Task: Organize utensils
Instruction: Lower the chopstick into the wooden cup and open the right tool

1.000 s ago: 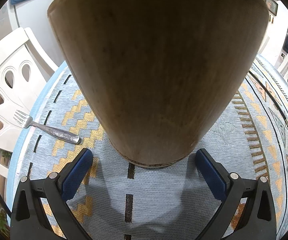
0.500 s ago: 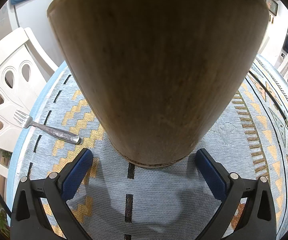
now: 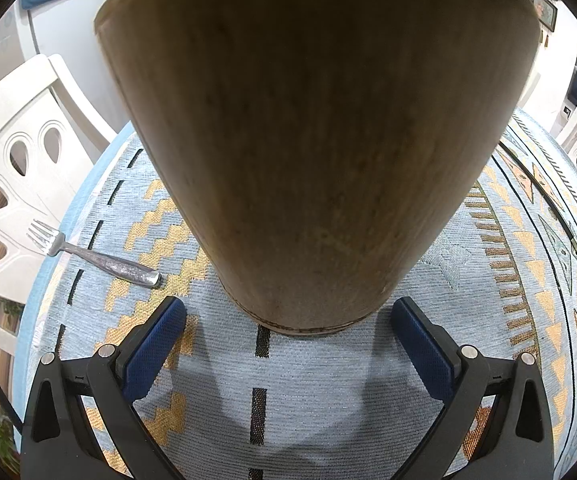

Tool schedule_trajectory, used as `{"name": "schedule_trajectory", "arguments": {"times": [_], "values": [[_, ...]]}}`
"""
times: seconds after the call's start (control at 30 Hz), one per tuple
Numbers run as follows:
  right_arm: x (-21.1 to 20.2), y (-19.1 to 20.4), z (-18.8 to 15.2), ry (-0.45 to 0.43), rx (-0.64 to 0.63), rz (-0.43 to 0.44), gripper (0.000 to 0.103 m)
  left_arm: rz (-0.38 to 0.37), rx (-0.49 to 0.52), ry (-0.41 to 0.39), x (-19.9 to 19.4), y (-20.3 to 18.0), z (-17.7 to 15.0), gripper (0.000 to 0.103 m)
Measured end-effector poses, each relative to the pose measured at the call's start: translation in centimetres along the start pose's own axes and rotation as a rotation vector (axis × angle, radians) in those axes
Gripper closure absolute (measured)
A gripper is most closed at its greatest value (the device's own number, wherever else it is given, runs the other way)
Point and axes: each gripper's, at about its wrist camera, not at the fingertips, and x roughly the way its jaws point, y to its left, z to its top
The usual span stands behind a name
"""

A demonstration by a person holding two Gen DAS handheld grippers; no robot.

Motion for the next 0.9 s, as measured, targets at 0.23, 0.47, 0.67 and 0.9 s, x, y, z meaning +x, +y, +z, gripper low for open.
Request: {"name": "schedule_trajectory", "arguments": {"times": [0.23,0.47,0.67,0.9], "values": [[1.6,0.3,-1.3,0.040,-0.055,-0.004,0.097,0.000,0.000,0.000,0.0,0.0,0.0,0.000],[0.1,-0.5,-1.0,0.019,-0.062,-0.020,0.097,0.000,0.000,0.000,0.0,0.0,0.0,0.000],[1.3,-0.7,-1.9,0.051,-0.053,-0.023,0.097,0.000,0.000,0.000,0.0,0.0,0.0,0.000],[2.8,-0.5,-3.6,0.129,-0.059,-0.010,0.097,0.000,0.000,0.000,0.0,0.0,0.0,0.000]]}}
